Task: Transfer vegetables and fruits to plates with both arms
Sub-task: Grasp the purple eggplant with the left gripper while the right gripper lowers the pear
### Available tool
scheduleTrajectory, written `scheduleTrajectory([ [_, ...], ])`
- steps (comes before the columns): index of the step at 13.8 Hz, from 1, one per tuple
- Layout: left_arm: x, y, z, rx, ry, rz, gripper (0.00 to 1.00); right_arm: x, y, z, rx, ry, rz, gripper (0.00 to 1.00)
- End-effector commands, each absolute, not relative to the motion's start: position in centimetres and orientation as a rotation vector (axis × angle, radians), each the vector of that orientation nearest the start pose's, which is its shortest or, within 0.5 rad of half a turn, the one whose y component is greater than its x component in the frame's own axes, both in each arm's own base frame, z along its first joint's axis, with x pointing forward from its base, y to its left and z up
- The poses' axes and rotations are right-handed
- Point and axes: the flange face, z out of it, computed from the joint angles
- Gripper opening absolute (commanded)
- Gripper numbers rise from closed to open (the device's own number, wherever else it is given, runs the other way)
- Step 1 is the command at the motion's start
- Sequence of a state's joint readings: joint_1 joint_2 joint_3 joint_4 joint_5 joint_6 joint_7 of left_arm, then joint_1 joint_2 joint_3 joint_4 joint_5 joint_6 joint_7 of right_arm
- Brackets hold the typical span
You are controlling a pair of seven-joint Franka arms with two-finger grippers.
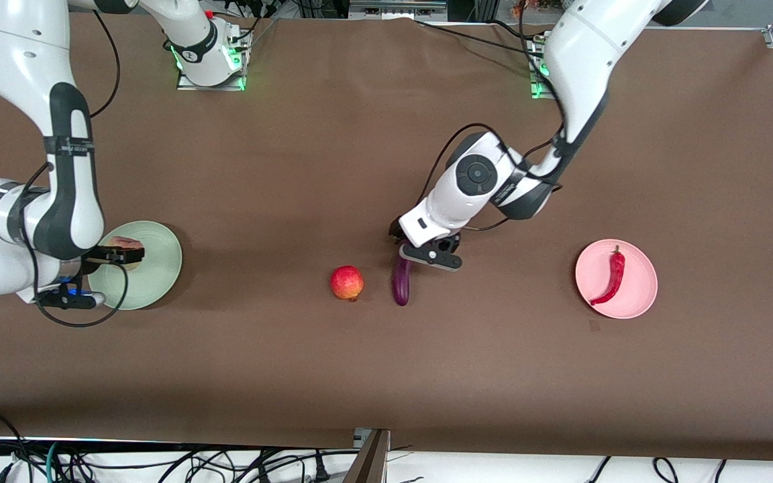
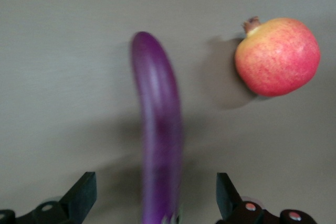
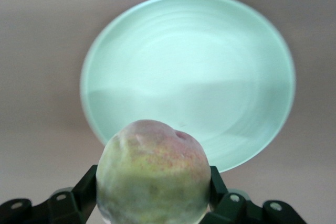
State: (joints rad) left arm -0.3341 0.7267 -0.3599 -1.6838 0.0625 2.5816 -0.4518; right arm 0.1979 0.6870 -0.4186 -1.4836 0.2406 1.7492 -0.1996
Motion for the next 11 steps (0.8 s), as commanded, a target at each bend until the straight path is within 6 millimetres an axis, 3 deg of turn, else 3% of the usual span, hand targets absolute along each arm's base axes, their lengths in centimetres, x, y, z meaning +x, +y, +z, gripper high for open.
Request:
scheduleTrajectory([
  [1,55.8,-42.7,19.7,-3.400,0.344,-0.183,0.96,66.5,-9.5,25.5,-3.082,0.080,0.539,0.21],
  [3,54.2,-44.2,17.7,-3.290,0.578,-0.223,0.35,66.7,-10.9,24.6,-3.100,0.061,0.504,0.21],
  [4,54.3,-44.0,17.6,-3.258,0.609,-0.248,0.11,66.9,-11.1,24.2,-3.109,0.061,0.489,0.21],
  [5,54.5,-43.6,17.7,-3.261,0.589,-0.249,0.00,67.0,-11.2,23.7,-3.117,0.057,0.477,0.22],
  [7,55.2,-43.2,19.4,-3.255,0.572,-0.277,0.00,67.2,-11.3,22.9,-3.133,0.056,0.449,0.22],
  [11,58.5,-36.9,27.6,-3.127,0.447,-0.155,0.00,67.3,-11.7,21.9,-3.145,0.058,0.435,0.26],
])
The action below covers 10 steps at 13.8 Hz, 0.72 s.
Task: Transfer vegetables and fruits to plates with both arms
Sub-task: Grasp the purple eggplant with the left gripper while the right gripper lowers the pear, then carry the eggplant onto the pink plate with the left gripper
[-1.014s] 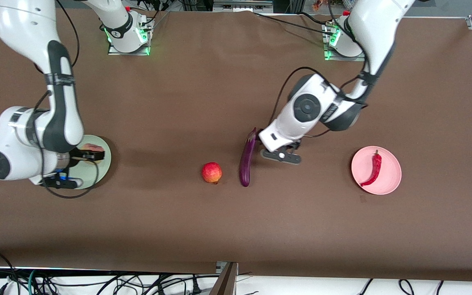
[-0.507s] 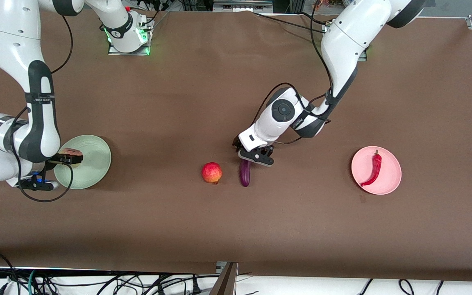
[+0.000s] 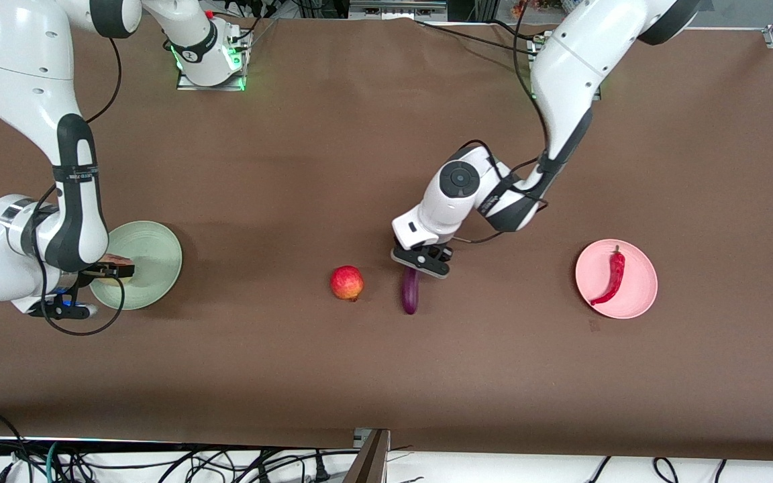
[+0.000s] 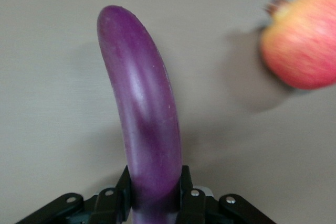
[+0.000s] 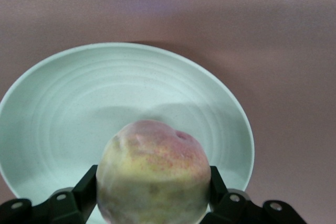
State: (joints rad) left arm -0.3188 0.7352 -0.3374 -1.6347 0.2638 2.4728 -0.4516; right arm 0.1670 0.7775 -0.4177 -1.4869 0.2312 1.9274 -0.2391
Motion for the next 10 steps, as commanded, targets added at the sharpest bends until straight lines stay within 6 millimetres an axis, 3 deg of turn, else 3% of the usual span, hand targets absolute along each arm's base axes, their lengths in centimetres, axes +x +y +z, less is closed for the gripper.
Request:
scheduleTrajectory([
  [1,58.6,-35.3,29.6,-3.084,0.419,-0.092,0.00,67.3,-11.9,21.7,-3.147,0.062,0.430,0.32],
  [2,58.8,-33.4,31.5,-3.036,0.375,-0.024,0.00,67.2,-12.1,21.7,-3.146,0.067,0.433,0.44],
  [3,59.6,-30.1,32.6,-2.989,0.347,0.062,0.00,67.3,-11.9,21.7,-3.143,0.066,0.439,0.77],
  [4,60.9,-26.1,33.4,-2.955,0.385,0.146,0.00,67.6,-11.7,22.4,-3.144,0.057,0.419,1.00],
  [7,64.7,-12.5,34.4,-2.913,0.521,0.301,0.00,67.9,-7.8,25.6,-3.123,-0.015,0.422,1.00],
  [10,65.7,-1.7,32.4,-2.894,0.566,0.377,0.00,68.0,-0.4,28.8,-3.117,-0.165,0.429,1.00],
])
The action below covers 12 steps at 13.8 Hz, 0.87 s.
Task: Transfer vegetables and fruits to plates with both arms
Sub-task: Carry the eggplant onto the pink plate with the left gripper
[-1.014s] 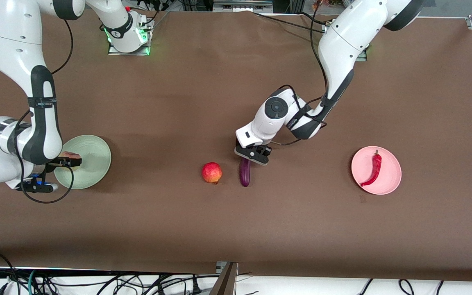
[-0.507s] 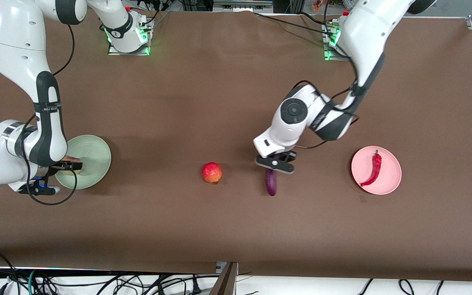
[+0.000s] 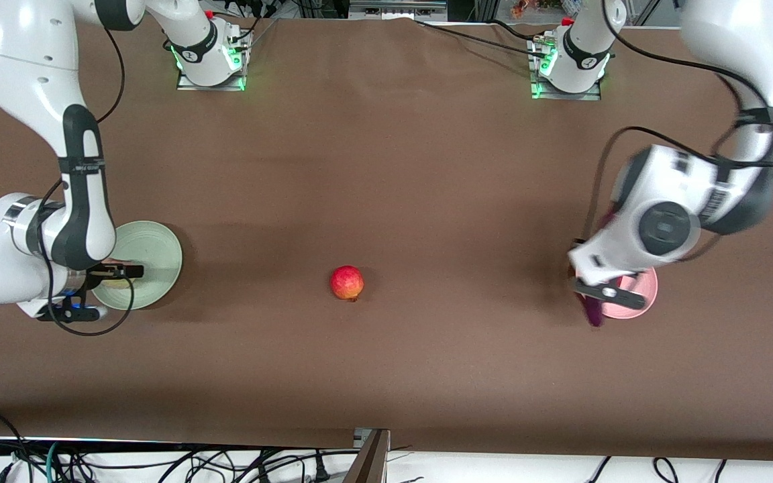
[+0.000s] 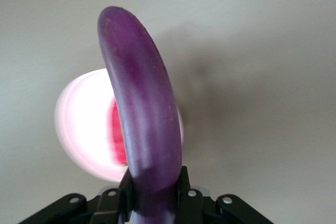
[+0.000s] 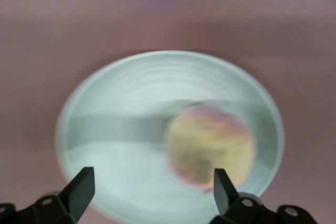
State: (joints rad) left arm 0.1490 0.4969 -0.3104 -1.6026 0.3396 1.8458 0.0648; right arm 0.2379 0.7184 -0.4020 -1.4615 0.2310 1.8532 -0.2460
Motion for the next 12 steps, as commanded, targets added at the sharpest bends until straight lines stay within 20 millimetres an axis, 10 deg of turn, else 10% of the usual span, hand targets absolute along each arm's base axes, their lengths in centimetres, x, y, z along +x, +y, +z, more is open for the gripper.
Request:
scheduleTrajectory([
  [1,65.7,0.1,31.1,-2.900,0.606,0.415,0.00,68.0,2.5,29.7,-3.116,-0.224,0.407,1.00],
  [4,65.6,3.4,27.3,-2.914,0.726,0.498,0.00,67.7,10.3,30.7,-3.103,-0.115,0.341,1.00],
  [10,65.2,5.6,24.5,-2.943,0.835,0.557,0.01,64.8,32.2,31.9,-3.098,0.158,-0.032,1.00],
  [12,65.4,5.5,24.4,-2.944,0.834,0.554,1.00,64.5,35.1,31.0,-3.058,0.191,-0.145,1.00],
])
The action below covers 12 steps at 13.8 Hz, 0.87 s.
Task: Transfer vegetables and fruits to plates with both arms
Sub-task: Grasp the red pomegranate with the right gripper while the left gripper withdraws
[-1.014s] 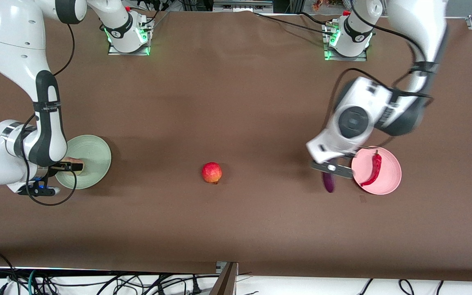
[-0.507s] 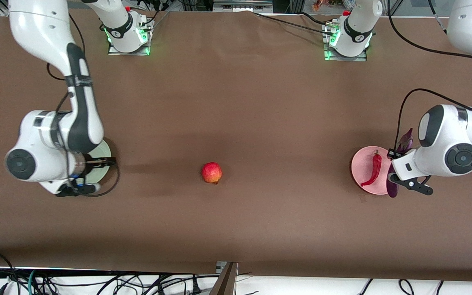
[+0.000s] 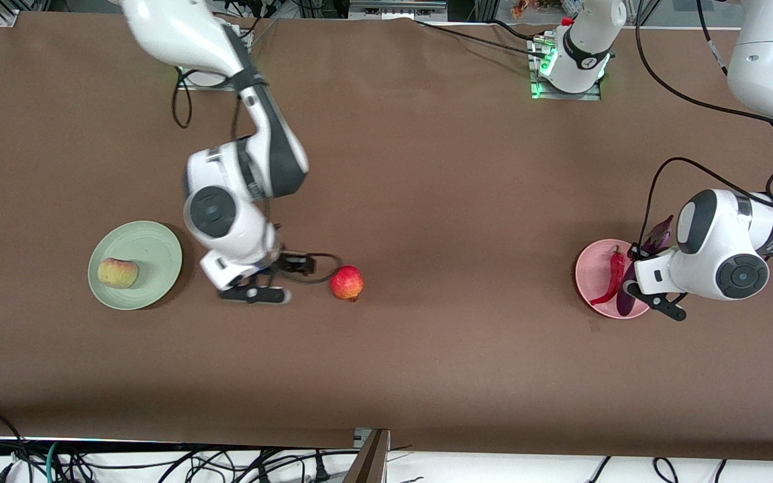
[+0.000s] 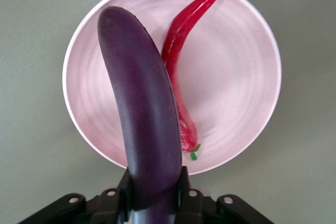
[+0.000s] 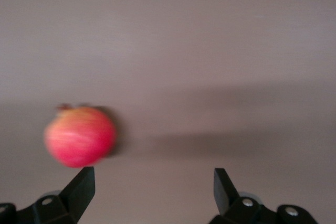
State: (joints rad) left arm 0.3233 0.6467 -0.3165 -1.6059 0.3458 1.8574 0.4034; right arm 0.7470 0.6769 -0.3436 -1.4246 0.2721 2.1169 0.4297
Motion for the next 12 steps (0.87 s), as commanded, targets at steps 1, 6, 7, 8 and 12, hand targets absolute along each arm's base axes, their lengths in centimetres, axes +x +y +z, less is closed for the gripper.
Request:
scheduleTrajectory([
  [1,65.4,5.5,24.4,-2.946,0.833,0.554,1.00,63.9,37.0,30.3,-3.031,0.195,-0.178,1.00],
  [6,65.6,5.1,25.1,-2.942,0.843,0.535,1.00,63.3,39.7,25.9,-3.012,0.143,-0.277,1.00],
  [7,65.7,4.8,25.7,-2.939,0.846,0.521,1.00,62.8,40.6,25.1,-3.009,0.122,-0.288,1.00],
  [8,66.0,4.2,28.2,-2.928,0.853,0.469,1.00,62.5,41.0,24.3,-3.011,0.110,-0.296,1.00],
  [12,65.8,1.6,39.4,-2.923,0.827,0.234,1.00,61.4,42.5,21.4,-3.016,0.072,-0.295,1.00],
])
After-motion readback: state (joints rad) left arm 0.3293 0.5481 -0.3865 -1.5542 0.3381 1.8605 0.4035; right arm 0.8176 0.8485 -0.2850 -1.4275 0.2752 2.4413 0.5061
